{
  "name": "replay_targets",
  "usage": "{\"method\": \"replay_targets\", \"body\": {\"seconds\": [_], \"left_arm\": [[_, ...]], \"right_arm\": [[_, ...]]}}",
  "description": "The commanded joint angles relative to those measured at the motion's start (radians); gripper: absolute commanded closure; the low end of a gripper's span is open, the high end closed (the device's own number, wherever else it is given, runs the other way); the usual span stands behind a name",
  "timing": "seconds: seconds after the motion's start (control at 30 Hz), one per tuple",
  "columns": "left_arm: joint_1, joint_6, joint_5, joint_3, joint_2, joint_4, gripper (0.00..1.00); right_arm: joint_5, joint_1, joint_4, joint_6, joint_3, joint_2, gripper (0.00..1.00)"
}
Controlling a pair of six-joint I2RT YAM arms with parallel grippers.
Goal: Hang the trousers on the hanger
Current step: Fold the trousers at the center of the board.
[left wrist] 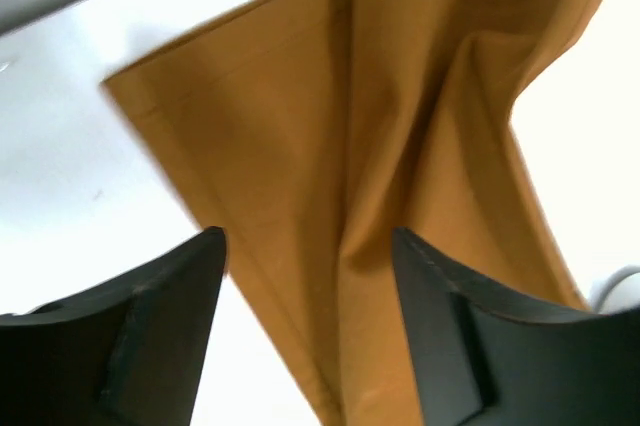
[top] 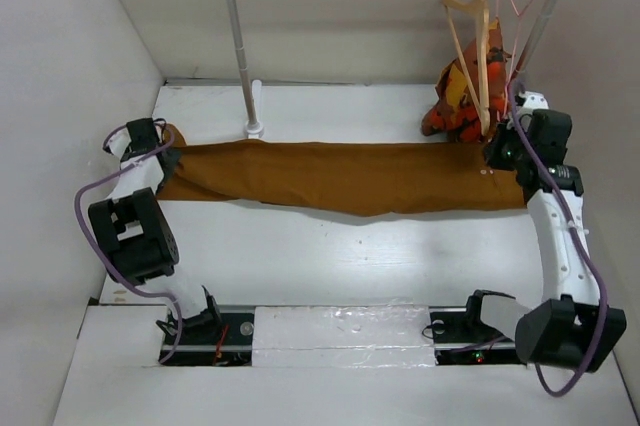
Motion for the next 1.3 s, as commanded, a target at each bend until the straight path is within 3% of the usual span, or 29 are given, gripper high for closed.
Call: {"method": "replay_targets", "body": {"seconds": [0.0,0.03,0.13,0.27,0.37,0.4,0.43,0.5,0.63,0.83,0.93,0.97,1.0,1.07,1.27], "left_arm": [[0.013,0.017,0.092,0.028,0.055,0.106,0.36],[0.013,0.029,0.116,0.063,0.077,0.115,0.34],[0.013,0.043,0.143,0.131,0.149,0.109,0.32],[0.013,0.043,0.132,0.225,0.249,0.046,0.34],[0.013,0.032,0.123,0.26,0.289,0.033,0.51],[0.013,0.029,0.12,0.265,0.295,0.035,0.74],[0.013,0.028,0.12,0.275,0.293,0.033,0.86],[0.013,0.022,0.1,0.306,0.283,-0.014,1.0],[-0.038,0.051,-0.045,0.363,0.188,-0.144,1.0],[-0.06,0.043,-0.145,0.349,0.074,-0.307,1.0],[-0.06,0.039,-0.21,0.354,0.066,-0.396,0.95],[-0.06,0.049,-0.221,0.355,0.065,-0.402,0.9],[-0.06,0.071,-0.231,0.354,0.06,-0.395,0.52],[-0.049,0.112,-0.244,0.364,0.075,-0.404,0.01],[-0.02,0.129,-0.244,0.345,0.056,-0.376,0.01]], "right_arm": [[-0.075,0.079,0.059,-0.014,-0.03,-0.042,0.89],[-0.087,0.094,0.042,-0.037,-0.028,-0.03,0.76],[-0.101,0.163,0.01,-0.07,-0.022,-0.007,0.62],[-0.095,0.21,0.02,-0.057,-0.05,-0.022,0.61],[-0.107,0.246,0.031,-0.055,-0.064,-0.027,0.61],[-0.107,0.246,0.028,-0.057,-0.062,-0.024,0.61],[-0.107,0.263,0.019,-0.061,-0.059,-0.021,0.61],[-0.107,0.279,0.017,-0.066,-0.056,-0.018,0.61],[-0.098,0.335,0.028,-0.09,-0.065,0.007,0.61],[-0.15,0.335,0.043,-0.136,-0.099,0.07,0.61],[-0.187,0.345,0.066,-0.149,-0.116,0.093,0.61],[-0.193,0.345,0.066,-0.153,-0.117,0.111,0.61],[-0.205,0.345,0.069,-0.156,-0.117,0.122,0.61],[-0.216,0.345,0.066,-0.164,-0.108,0.149,0.61],[-0.19,0.375,0.031,-0.17,-0.073,0.141,0.61]]}}
